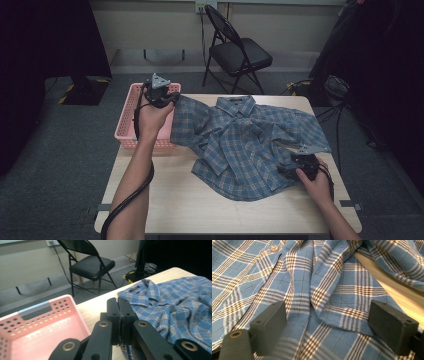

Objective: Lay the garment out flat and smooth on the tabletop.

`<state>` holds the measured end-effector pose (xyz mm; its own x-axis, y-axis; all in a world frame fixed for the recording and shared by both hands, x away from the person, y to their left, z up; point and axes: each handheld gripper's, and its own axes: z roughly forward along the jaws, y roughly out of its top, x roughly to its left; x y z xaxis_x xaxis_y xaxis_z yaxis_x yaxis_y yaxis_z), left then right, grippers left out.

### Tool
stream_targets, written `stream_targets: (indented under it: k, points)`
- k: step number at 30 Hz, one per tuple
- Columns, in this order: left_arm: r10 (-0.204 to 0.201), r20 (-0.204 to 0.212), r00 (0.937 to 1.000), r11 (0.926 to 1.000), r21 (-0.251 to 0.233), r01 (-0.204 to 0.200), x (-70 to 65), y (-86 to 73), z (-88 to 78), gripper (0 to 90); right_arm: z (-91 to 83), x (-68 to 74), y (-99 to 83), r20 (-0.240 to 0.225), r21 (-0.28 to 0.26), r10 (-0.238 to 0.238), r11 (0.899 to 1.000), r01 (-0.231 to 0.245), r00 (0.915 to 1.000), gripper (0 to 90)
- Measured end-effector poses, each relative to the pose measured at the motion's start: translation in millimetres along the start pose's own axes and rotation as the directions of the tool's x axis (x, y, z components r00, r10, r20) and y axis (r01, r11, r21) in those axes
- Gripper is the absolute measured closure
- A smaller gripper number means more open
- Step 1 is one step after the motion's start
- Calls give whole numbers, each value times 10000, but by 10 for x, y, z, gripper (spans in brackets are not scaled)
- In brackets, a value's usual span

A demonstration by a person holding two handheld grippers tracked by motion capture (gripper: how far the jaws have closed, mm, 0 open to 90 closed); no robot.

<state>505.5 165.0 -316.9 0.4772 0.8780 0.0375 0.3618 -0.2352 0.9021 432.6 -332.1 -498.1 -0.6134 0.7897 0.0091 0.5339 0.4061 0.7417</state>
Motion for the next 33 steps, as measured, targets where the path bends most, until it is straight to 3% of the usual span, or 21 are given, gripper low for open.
stream_targets:
  k: [6, 12, 18, 23, 25, 29, 33]
  points:
    - [137, -409, 9991, 9999, 65, -134, 149, -38, -49, 889, 0, 2, 0, 9, 6, -9, 10000, 9, 10000, 144]
    - [-217, -858, 9961, 9997, 85, 225, 423, -162, -80, 889, -2, 45, -1, 132, 21, 90, 10000, -90, 9999, 144]
    - [-857, -1486, 9852, 9963, -86, 854, 718, -343, -175, 890, 10, 93, 9, 279, 22, 209, 9998, -210, 9994, 140]
    - [-1077, -1770, 9783, 9940, 2, 1094, 830, -550, -242, 887, 14, 119, 10, 296, 10, 197, 9998, -198, 9994, 140]
    - [-1237, -1800, 9759, 9922, -99, 1240, 809, -635, -247, 858, 11, 124, 9, 293, 15, 208, 9998, -209, 9994, 140]
    - [-830, -1337, 9875, 9964, -258, 803, 559, -678, -193, 515, 9, 127, 7, 282, 15, 220, 9998, -220, 9994, 140]
    - [-322, -216, 9992, 9995, -48, 321, 185, -696, -113, 391, 9, 126, 7, 282, 13, 217, 9998, -218, 9994, 140]
